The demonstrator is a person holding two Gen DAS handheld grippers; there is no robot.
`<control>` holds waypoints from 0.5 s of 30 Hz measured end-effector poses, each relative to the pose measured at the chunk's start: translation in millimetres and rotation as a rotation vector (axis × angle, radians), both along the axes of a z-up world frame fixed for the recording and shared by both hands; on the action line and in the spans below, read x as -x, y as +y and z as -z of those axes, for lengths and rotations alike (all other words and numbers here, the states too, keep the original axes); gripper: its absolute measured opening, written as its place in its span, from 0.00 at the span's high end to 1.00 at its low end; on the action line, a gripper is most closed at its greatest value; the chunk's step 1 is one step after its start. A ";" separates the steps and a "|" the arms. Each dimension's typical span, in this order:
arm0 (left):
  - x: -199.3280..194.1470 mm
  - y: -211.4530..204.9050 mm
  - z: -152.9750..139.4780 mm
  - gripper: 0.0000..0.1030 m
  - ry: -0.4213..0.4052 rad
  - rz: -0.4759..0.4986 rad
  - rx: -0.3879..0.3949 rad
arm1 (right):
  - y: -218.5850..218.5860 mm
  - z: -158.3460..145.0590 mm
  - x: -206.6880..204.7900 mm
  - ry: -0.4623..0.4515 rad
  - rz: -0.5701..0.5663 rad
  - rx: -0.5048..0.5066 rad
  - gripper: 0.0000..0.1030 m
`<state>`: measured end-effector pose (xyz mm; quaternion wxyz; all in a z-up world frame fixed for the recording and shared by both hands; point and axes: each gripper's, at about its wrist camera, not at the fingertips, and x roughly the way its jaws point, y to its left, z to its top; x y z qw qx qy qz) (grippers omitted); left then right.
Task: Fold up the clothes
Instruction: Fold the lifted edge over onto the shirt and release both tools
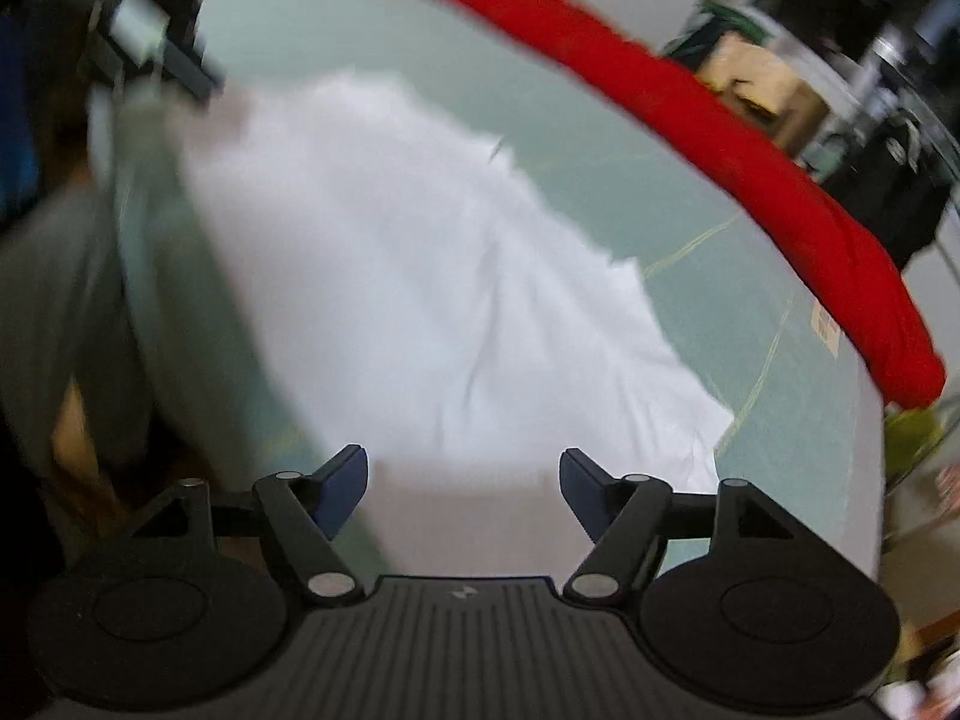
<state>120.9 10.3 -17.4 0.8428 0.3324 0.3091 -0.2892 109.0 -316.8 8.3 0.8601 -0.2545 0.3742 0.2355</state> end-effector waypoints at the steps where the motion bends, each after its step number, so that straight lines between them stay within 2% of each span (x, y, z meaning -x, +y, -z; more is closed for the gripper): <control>1: -7.1 1.5 9.6 0.89 0.011 -0.025 -0.006 | 0.9 0.0 -5.0 -0.003 0.024 -0.045 0.26; 4: -26.5 7.6 37.9 0.88 0.053 -0.105 -0.021 | 1.8 16.7 -18.0 0.020 0.093 -0.150 0.26; 7: -27.1 38.2 49.7 0.88 0.125 -0.184 0.058 | -8.6 40.0 -19.9 0.081 0.170 -0.206 0.26; 10: -20.9 67.5 47.7 0.88 0.180 -0.242 0.125 | -27.0 60.1 -10.9 0.127 0.229 -0.233 0.24; 12: -19.9 74.3 36.2 0.88 0.169 -0.267 0.154 | -38.8 61.1 -4.8 0.132 0.251 -0.273 0.24; 15: -36.0 69.9 26.4 0.78 0.141 -0.265 0.218 | -44.2 47.0 -3.0 0.083 0.272 -0.329 0.22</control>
